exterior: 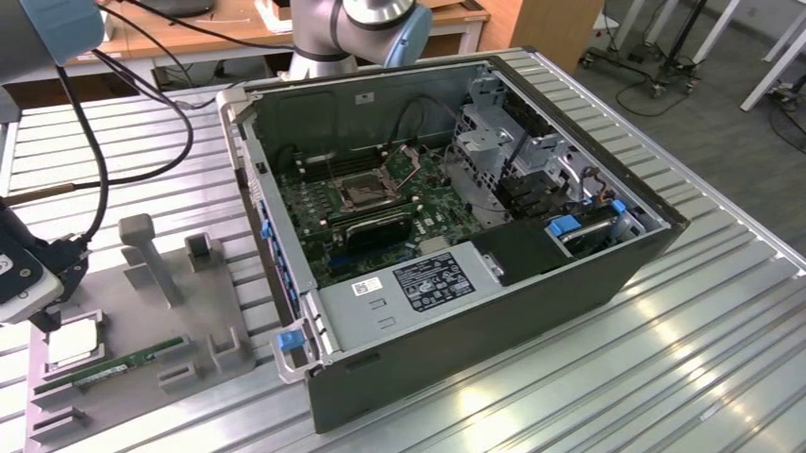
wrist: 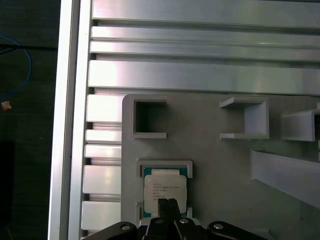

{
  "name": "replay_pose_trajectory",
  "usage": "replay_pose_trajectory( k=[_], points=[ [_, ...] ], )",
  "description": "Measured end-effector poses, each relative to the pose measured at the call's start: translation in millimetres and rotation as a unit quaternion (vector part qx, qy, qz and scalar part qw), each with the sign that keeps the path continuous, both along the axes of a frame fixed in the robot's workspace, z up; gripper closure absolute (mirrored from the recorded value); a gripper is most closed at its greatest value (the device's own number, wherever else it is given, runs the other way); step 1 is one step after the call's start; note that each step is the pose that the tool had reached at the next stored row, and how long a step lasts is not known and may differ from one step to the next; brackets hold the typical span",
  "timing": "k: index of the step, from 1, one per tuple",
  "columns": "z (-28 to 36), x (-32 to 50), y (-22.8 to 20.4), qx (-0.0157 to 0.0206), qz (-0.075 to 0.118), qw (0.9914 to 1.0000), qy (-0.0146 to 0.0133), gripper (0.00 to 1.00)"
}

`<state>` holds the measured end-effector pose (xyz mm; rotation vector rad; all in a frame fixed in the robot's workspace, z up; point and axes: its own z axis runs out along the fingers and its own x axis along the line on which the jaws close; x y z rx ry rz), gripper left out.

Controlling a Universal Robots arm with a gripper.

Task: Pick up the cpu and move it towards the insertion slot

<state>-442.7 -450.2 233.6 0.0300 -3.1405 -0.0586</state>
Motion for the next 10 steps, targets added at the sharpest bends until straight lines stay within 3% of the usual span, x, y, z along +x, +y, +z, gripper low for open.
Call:
replay_pose_trajectory(
  k=[3,5,10],
  points=[
    [0.0,0.0,0.0,0.0,0.0,1.0,0.0,0.89],
    [0.0,0.0,0.0,0.0,0.0,1.0,0.0,0.83],
    [0.0,0.0,0.0,0.0,0.0,1.0,0.0,0.59]
  ],
)
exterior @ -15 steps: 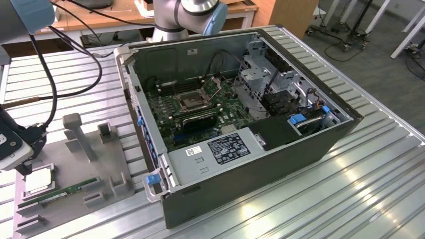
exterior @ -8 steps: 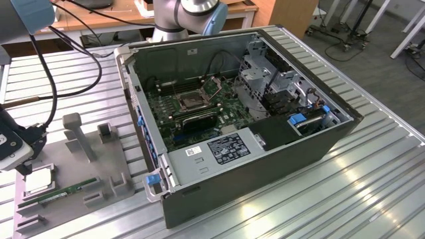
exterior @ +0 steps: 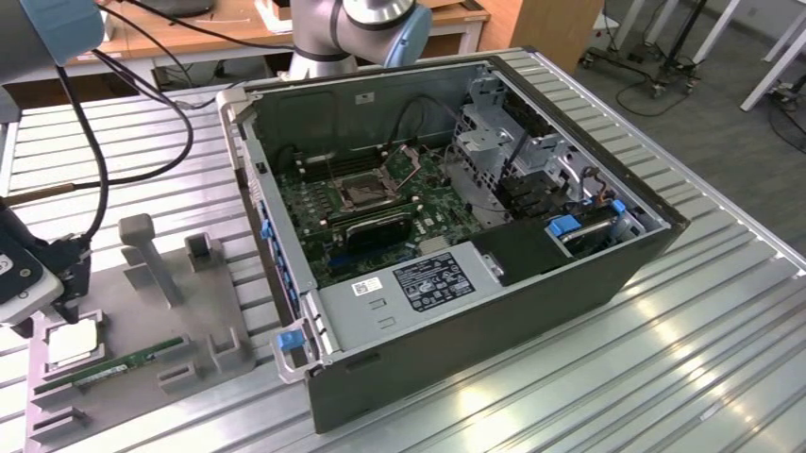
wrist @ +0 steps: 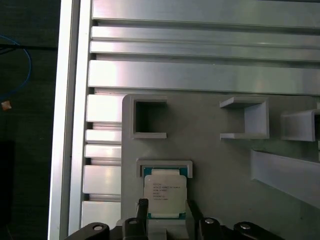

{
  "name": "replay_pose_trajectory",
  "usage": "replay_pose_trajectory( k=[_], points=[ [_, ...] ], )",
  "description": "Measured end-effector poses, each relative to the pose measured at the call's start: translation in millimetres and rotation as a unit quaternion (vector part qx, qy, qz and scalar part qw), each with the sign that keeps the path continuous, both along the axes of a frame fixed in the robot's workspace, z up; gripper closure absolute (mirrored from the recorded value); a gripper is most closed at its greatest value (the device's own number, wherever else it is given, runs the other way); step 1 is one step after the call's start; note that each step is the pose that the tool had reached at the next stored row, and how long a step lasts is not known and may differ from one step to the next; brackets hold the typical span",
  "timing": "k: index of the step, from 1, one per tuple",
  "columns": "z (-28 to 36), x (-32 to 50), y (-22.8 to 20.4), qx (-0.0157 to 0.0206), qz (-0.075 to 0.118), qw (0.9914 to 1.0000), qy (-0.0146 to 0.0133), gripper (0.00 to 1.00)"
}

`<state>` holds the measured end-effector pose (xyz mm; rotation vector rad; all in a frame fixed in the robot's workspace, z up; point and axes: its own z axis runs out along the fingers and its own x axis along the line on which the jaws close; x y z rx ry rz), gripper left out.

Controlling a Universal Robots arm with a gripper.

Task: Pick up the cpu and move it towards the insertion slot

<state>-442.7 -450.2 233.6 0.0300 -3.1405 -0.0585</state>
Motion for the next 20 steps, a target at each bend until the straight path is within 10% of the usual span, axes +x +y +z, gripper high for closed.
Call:
replay_pose_trajectory(
  k=[3,20],
  points=[
    [0.0,0.0,0.0,0.0,0.0,1.0,0.0,0.47],
    [-2.6,0.0,0.0,-0.0001,0.0,1.0,0.0,0.47]
  ],
)
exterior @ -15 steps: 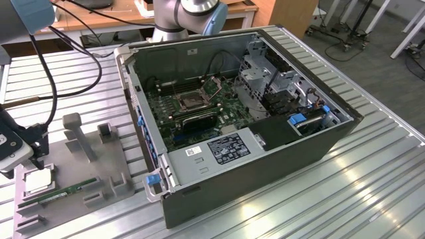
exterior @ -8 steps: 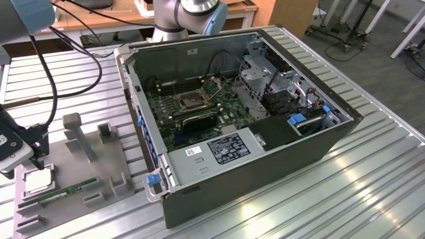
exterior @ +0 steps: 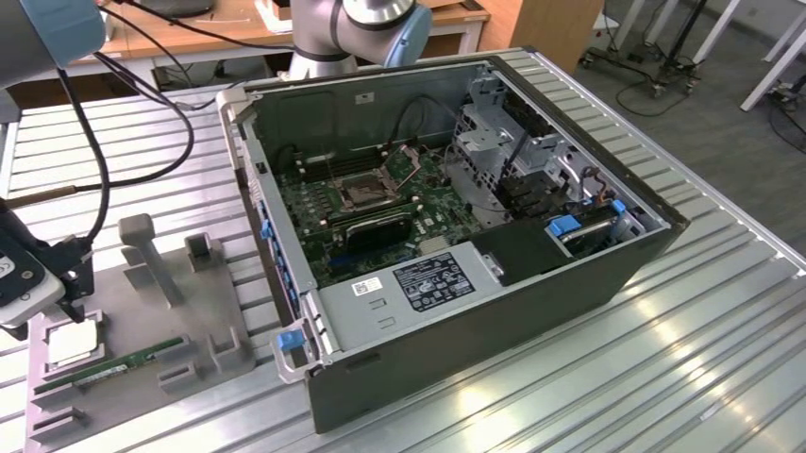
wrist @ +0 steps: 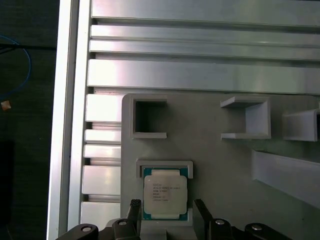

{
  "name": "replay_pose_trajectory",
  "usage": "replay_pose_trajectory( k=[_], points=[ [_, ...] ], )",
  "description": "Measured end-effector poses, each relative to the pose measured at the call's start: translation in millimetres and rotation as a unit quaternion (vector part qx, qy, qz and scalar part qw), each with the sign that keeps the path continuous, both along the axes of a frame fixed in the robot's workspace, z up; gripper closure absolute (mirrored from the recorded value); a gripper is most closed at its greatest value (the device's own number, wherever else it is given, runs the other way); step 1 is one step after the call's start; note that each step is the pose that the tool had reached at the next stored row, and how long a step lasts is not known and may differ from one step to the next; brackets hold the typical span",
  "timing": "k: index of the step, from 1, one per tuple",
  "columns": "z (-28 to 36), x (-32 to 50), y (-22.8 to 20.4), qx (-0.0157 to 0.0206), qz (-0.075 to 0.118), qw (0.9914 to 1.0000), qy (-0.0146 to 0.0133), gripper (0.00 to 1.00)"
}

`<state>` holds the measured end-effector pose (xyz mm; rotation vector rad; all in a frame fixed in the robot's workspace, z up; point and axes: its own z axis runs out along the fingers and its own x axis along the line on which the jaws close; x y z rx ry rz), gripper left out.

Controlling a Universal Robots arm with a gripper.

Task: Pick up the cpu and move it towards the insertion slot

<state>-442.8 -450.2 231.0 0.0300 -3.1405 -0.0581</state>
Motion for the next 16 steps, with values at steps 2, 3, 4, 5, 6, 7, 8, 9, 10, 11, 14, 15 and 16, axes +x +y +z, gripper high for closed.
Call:
replay_pose_trajectory(
  k=[2,3,4,5,6,7,8,9,10,11,14,15,16],
  points=[
    [0.0,0.0,0.0,0.0,0.0,1.0,0.0,0.47],
    [0.0,0.0,0.0,0.0,0.0,1.0,0.0,0.47],
    [0.0,0.0,0.0,0.0,0.0,1.0,0.0,0.47],
    [-0.1,0.0,0.0,0.0,0.0,1.0,0.0,0.47],
    [-0.6,0.0,0.0,0.0001,0.0,1.0,-0.0002,0.47],
    [-1.3,0.1,0.0,0.0001,0.0,1.0,-0.0002,0.47],
    [-2.0,0.0,0.0,0.0,0.0,1.0,0.0,0.47],
    [-3.1,0.0,0.0,0.0,0.0,1.0,0.0,0.47],
    [-4.3,0.0,0.0,0.0,0.0,1.0,-0.0001,0.47],
    [-5.5,0.0,0.0,0.0,0.0,1.0,-0.0001,0.47],
    [-8.6,0.0,0.0,0.0,0.0,1.0,0.0,0.47],
    [-9.4,0.0,0.0,0.0,0.0,1.0,0.0,0.47],
    [-10.1,0.0,0.0,0.0,0.0,1.0,0.0,0.47]
  ],
)
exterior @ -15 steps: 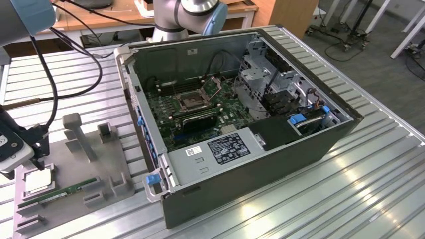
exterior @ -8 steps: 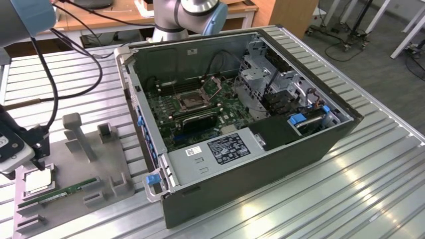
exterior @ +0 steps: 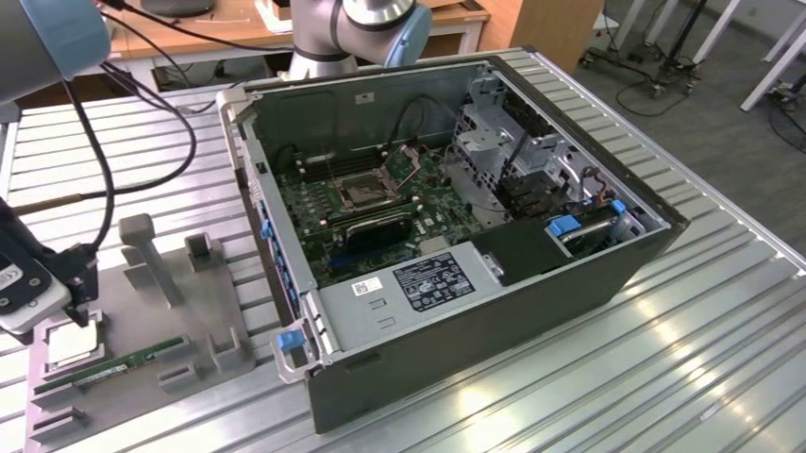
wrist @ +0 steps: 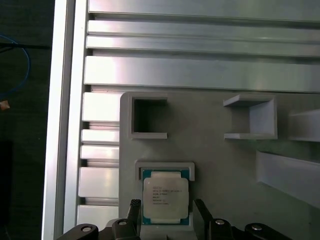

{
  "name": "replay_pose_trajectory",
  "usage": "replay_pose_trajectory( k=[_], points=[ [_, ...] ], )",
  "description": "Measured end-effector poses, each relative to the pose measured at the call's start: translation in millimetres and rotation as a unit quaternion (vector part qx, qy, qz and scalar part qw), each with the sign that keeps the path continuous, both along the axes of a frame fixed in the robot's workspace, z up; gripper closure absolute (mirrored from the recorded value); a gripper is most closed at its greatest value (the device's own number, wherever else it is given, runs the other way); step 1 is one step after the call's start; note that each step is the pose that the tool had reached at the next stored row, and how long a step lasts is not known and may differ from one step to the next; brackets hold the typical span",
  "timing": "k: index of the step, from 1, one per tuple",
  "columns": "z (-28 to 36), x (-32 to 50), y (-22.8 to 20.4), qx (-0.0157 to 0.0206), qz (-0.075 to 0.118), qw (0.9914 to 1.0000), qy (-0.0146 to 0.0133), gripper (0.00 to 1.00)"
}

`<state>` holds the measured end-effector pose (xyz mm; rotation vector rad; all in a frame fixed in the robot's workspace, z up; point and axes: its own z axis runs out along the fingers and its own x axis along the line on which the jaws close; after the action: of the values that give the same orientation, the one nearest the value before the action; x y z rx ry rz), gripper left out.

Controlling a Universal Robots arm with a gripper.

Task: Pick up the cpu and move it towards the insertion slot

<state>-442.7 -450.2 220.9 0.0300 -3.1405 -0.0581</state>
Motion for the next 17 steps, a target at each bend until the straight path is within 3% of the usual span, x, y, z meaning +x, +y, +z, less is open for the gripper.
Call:
replay_pose_trajectory(
  k=[17],
  points=[
    [-4.6,0.0,0.0,0.0001,0.0,1.0,-0.0001,0.47]
  ],
)
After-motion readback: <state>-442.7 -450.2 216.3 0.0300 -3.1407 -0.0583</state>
